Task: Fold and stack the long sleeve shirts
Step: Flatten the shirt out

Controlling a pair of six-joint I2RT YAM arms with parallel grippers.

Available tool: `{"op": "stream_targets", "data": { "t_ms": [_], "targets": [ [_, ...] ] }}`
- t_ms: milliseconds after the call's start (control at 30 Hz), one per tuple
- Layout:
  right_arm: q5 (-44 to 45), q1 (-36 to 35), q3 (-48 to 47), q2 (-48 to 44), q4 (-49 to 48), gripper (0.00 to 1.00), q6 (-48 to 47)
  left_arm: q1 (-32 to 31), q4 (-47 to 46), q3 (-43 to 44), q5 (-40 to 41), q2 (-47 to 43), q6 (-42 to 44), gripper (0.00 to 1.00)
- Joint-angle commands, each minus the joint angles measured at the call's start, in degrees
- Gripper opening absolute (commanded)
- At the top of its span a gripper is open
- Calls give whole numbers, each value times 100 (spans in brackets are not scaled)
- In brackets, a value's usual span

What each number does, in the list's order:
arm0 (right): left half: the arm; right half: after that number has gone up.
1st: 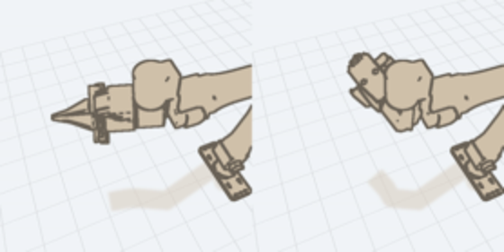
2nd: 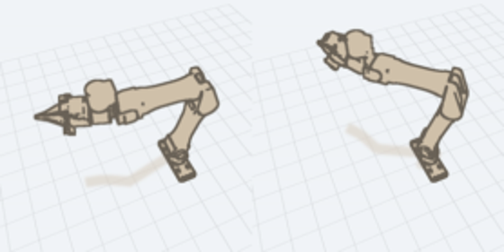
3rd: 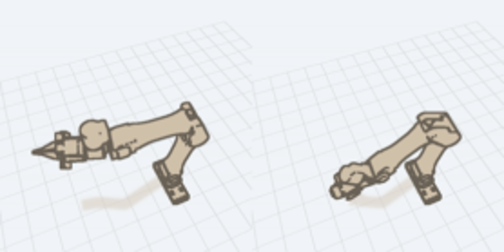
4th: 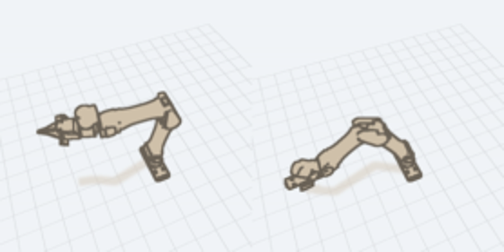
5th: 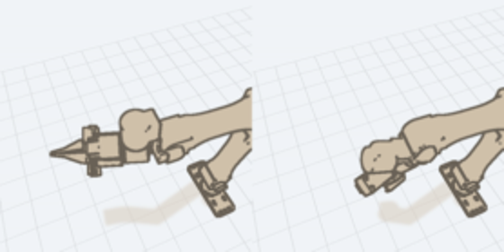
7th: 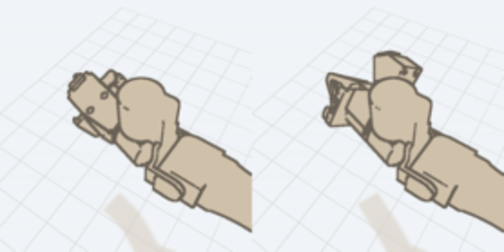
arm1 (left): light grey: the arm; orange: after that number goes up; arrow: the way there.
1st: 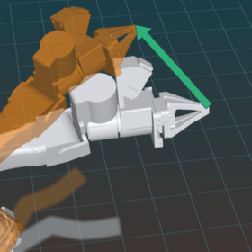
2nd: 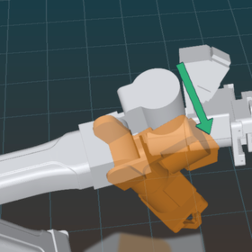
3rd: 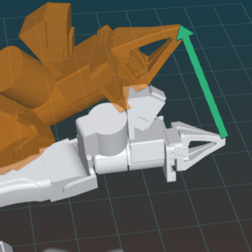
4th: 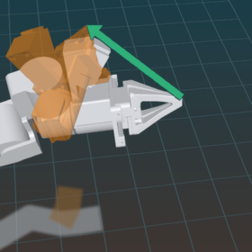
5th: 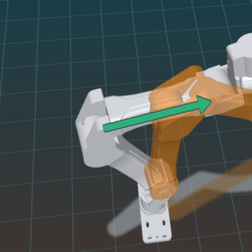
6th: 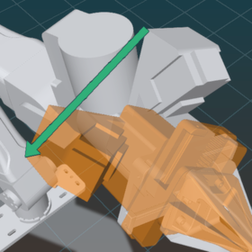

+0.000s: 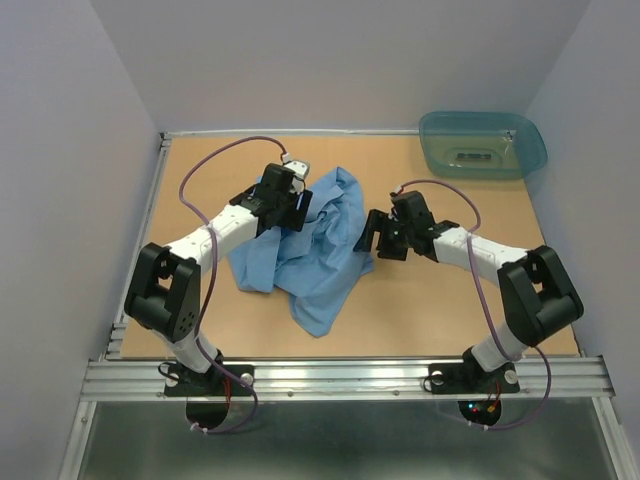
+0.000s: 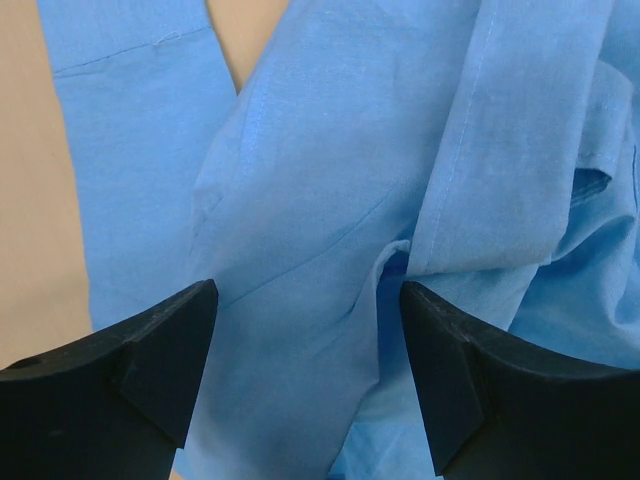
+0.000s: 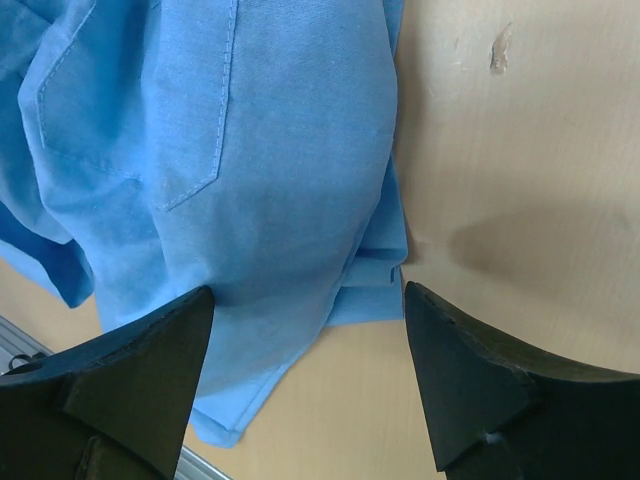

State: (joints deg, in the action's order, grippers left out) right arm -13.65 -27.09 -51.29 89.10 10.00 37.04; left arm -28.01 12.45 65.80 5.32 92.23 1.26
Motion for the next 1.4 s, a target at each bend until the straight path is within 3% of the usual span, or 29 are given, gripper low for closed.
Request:
{"op": "stream_targets", "data": {
  "t_ms": [0,133,167,200,267,300,333,400,433,467,667,867,1000,1067,1133,1167,1200,1233,1300,1333,1367],
  "targets": [
    [-147,-42,-276,248,-481,82,49,-20,3,372,-93,85,59,75],
    [-252,-59,-347,520,-631,77,67,-29,-23,311,-23,76,-2,44],
    [-304,-77,-399,625,-692,75,49,-29,-32,345,82,50,-20,29],
    [-322,-77,-426,678,-701,73,14,-20,-14,372,161,24,-29,24],
    [-314,-77,-609,749,-719,58,-108,-20,38,521,616,-81,-64,8],
    [-305,-77,-698,828,-710,42,-170,-12,117,696,854,-125,-99,6],
    [-305,-77,-794,846,-710,34,-231,49,170,802,1083,-222,-265,2],
    [-287,-77,-1179,907,-710,18,-389,172,275,995,1488,-380,-450,0],
    [-296,-77,-1321,968,-701,3,-451,243,293,1092,1559,-476,-477,0],
    [-287,-68,-1514,1012,-684,1,-521,409,276,1258,1681,-695,-477,0],
    [37,-68,-3438,1461,-490,1,-1338,1191,4,2523,2139,-1400,-22,0],
    [739,-77,-5433,1786,-516,1,-2155,1245,-514,4071,2430,-1690,814,0],
    [1828,-68,-6637,1918,-718,1,-2910,1237,-1147,4345,2142,-2032,1017,0],
    [2049,-77,-6780,1953,-789,1,-3088,1237,-1192,4249,1764,-2270,1061,0],
    [2715,-68,-6571,1901,-798,5,-3133,1193,-1218,3725,660,-2593,1017,0],
    [2718,-68,-6343,1822,-807,6,-3063,1193,-1210,3468,654,-2717,1017,0],
    [2945,-59,-6071,1717,-815,9,-2984,1079,-1218,3196,71,-2832,956,0],
    [2982,-51,-5407,1455,-824,25,-2835,965,-1218,2671,-196,-3007,955,0],
    [3201,-42,-4719,1173,-824,46,-2476,334,-1210,2150,-497,-3149,850,0],
    [3298,-42,-3897,797,-833,65,-2325,44,-1218,1652,-506,-3210,798,0],
    [3412,-33,-3515,619,-824,73,-2176,-194,-1210,1429,-767,-3193,701,0]
  ]
}}
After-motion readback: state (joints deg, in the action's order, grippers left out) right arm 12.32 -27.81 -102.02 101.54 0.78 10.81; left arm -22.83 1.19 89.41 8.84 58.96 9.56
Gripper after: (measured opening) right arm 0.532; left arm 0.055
